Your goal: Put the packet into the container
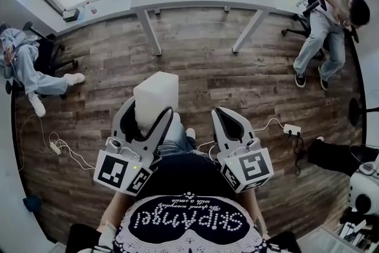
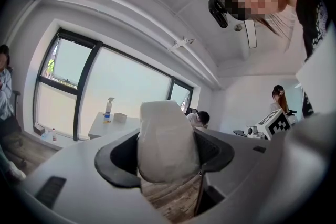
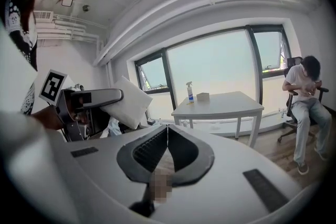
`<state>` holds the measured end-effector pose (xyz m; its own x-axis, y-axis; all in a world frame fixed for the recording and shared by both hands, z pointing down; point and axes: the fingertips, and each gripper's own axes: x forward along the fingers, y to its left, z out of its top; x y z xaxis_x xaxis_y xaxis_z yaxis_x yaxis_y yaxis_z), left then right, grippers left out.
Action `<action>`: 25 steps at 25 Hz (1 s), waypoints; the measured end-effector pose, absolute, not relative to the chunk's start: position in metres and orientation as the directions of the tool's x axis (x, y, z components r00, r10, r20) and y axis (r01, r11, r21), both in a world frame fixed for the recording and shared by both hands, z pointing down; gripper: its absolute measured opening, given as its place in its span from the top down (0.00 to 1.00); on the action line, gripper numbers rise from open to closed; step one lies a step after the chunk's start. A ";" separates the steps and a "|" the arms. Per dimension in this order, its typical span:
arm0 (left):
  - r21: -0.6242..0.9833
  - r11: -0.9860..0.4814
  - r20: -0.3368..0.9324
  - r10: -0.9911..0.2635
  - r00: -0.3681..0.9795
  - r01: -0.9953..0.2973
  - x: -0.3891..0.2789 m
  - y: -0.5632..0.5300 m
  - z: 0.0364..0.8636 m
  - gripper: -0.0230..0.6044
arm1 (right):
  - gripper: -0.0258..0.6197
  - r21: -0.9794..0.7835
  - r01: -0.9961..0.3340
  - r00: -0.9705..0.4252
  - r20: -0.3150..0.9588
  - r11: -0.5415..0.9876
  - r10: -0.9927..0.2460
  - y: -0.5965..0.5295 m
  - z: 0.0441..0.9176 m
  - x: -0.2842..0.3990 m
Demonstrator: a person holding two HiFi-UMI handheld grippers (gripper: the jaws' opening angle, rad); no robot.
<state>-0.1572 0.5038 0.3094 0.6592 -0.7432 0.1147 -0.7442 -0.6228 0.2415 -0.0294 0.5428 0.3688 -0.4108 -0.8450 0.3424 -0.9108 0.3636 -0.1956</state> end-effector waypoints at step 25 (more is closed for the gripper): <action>0.253 -0.676 0.100 -0.694 0.713 -0.693 -0.172 0.371 0.307 0.50 | 0.94 -0.242 -0.926 -0.361 0.336 0.291 -0.870 0.422 0.365 -0.044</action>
<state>-0.1720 0.3709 0.3066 0.7131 -0.6939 0.0997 -0.6927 -0.6756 0.2525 -0.0438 0.4219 0.3646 -0.3608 -0.8702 0.3355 -0.9258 0.2907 -0.2417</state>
